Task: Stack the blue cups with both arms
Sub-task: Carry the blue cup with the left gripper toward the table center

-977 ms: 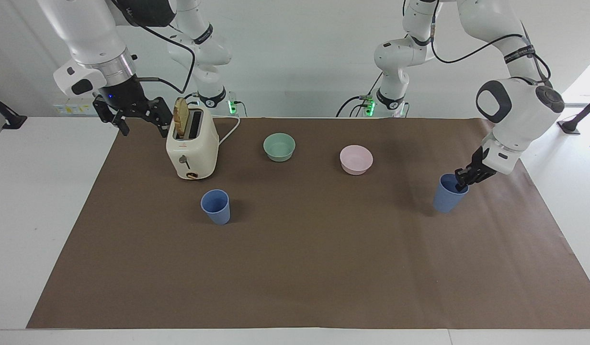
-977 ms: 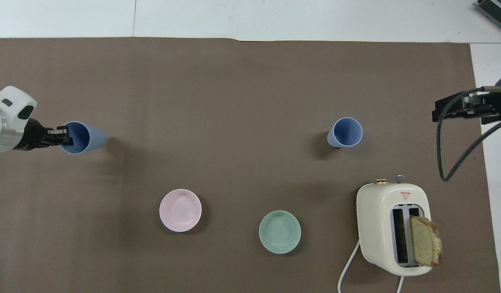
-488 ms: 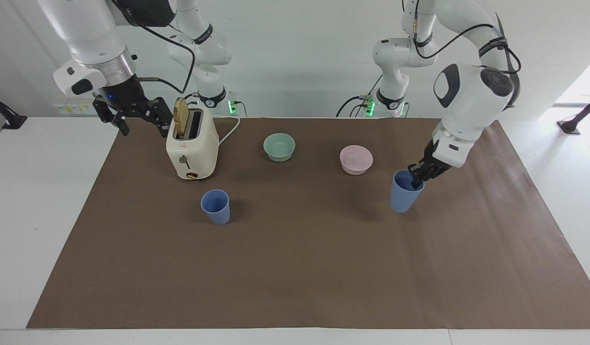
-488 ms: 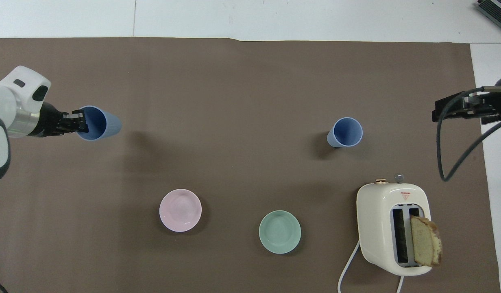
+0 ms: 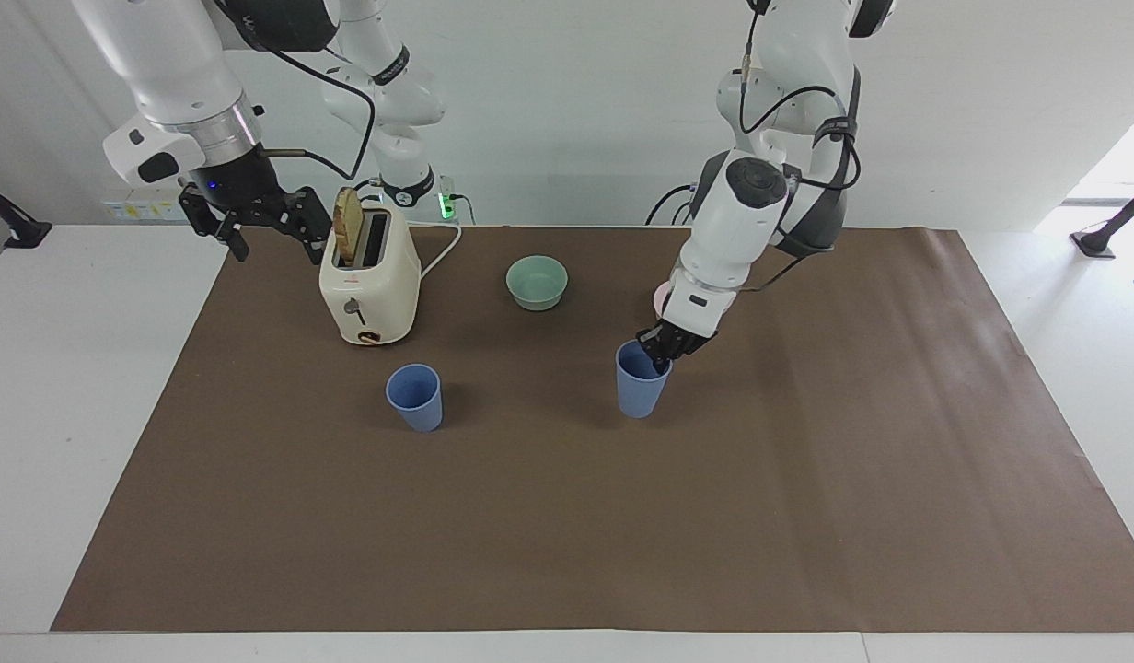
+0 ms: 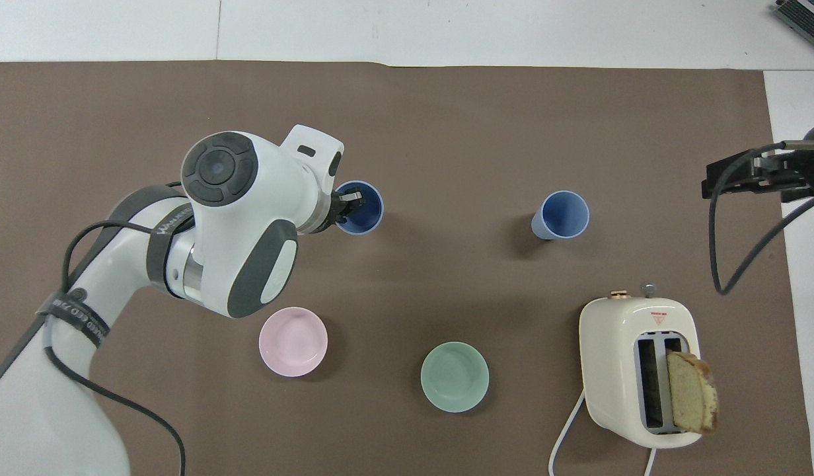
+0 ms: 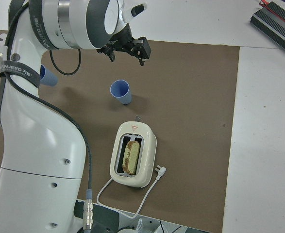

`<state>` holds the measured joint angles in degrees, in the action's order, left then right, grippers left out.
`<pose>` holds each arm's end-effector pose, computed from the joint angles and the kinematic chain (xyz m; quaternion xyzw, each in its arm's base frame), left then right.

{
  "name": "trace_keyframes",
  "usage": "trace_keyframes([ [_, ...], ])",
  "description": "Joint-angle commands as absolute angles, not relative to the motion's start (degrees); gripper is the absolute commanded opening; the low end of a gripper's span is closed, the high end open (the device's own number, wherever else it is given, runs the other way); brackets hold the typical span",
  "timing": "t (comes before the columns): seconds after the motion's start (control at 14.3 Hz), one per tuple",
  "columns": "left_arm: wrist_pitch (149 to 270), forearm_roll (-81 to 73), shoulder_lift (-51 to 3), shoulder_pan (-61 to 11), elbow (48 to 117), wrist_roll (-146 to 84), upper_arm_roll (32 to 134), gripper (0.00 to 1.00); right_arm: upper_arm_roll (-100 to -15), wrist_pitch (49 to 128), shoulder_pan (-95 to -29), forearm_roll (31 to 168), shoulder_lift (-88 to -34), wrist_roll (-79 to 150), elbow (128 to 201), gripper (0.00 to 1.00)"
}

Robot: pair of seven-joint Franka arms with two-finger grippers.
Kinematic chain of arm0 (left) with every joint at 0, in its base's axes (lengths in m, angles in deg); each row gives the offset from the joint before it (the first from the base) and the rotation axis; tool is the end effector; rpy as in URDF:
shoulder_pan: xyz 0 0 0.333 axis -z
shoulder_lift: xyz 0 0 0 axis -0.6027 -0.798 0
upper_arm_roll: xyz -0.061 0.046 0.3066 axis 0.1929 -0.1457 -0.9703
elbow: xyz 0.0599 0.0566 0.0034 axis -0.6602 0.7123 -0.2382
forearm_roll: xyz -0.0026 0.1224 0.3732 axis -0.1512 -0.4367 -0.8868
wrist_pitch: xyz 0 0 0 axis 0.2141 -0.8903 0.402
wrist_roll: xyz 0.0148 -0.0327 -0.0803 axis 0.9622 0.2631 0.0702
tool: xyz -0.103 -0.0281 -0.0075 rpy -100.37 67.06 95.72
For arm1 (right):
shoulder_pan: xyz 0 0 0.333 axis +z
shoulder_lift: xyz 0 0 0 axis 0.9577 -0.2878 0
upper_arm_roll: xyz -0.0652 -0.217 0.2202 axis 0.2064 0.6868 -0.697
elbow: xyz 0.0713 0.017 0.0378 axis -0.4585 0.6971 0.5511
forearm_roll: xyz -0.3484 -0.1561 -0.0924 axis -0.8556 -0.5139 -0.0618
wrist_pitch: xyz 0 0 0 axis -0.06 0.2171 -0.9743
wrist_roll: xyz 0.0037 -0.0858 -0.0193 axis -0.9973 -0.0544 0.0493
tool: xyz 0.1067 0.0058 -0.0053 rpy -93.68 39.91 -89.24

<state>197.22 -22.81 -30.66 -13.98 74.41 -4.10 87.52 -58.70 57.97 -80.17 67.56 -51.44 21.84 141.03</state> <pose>0.5625 -0.3274 0.4162 0.9856 0.1367 0.0203 0.0979 0.5791 0.0082 0.6448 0.9994 -0.0348 0.0076 0.0050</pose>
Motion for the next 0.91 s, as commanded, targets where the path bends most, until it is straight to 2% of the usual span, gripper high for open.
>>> trace_keyframes([
  [0.0,197.7,-24.0,-32.7,-12.5,73.2,-3.6,86.5,0.00,-59.1,59.1,-81.0,68.4,-50.5,22.9,142.6,1.00],
  [0.56,198.1,-24.1,-33.9,-10.5,77.2,-7.1,86.4,0.00,-59.1,59.1,-81.0,68.4,-50.5,22.9,142.7,1.00],
  [0.63,197.9,-24.1,-33.9,-10.9,77.0,-7.4,86.4,0.18,-59.1,59.1,-81.0,68.4,-50.5,23.0,142.7,1.00],
  [0.7,197.6,-24.2,-33.8,-11.0,76.3,-7.4,86.4,0.74,-59.1,59.1,-81.1,68.4,-50.5,22.9,142.7,1.00],
  [0.77,197.2,-24.6,-33.8,-11.0,75.6,-7.4,86.2,1.00,-59.1,59.1,-81.0,68.4,-50.5,23.0,142.7,1.00],
  [0.84,196.3,-25.6,-33.4,-11.3,74.9,-7.4,86.2,1.00,-59.1,59.1,-81.0,68.4,-50.5,23.0,142.7,1.00],
])
